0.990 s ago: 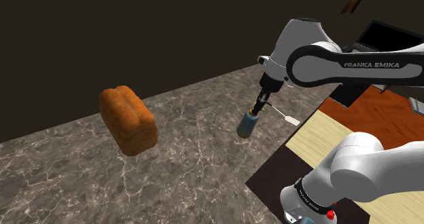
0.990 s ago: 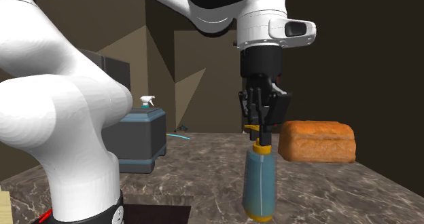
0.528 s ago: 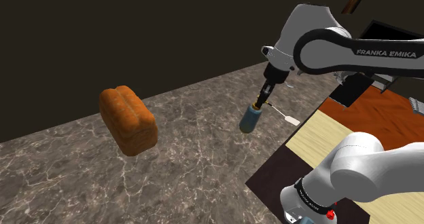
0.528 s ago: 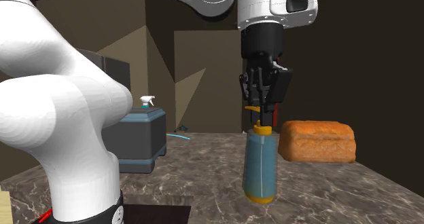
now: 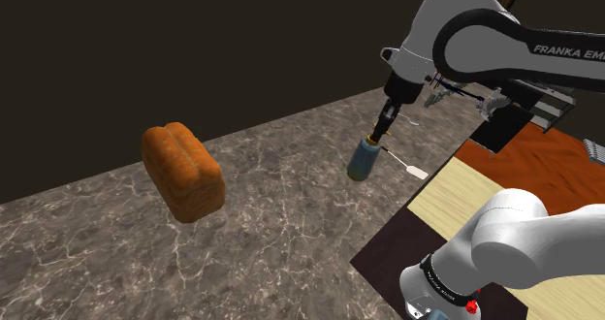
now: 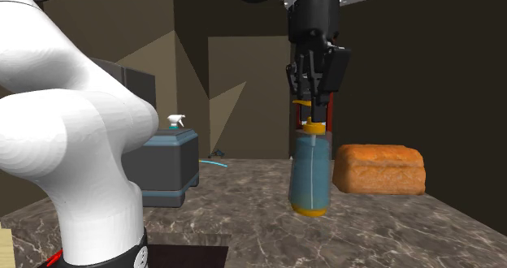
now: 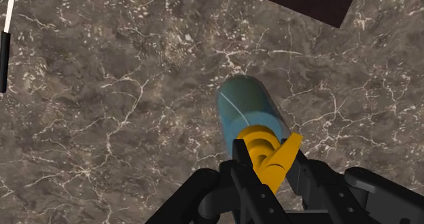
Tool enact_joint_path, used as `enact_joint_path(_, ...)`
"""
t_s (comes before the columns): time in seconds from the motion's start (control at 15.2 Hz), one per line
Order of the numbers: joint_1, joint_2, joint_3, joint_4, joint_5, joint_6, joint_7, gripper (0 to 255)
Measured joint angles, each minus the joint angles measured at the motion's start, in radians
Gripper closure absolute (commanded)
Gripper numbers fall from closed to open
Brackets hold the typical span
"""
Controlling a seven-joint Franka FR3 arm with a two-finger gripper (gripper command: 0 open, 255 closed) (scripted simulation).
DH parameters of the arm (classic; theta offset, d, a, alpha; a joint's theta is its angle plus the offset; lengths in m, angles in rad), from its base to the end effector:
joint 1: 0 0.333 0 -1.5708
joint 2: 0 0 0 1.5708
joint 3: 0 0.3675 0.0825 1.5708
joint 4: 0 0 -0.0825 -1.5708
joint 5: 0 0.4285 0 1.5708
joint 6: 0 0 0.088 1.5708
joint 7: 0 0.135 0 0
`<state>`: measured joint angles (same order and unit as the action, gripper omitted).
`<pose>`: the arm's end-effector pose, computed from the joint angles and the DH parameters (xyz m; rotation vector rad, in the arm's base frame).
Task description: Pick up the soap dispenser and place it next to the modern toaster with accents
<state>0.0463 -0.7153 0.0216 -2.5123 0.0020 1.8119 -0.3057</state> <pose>0.3465 0.0245 0.5151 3.0748 0.5722 0.0206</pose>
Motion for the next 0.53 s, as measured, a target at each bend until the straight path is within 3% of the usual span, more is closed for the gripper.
enact_joint_path(0.53,-0.002,0.004,-0.003,0.108,-0.002,-0.104,-0.003,255)
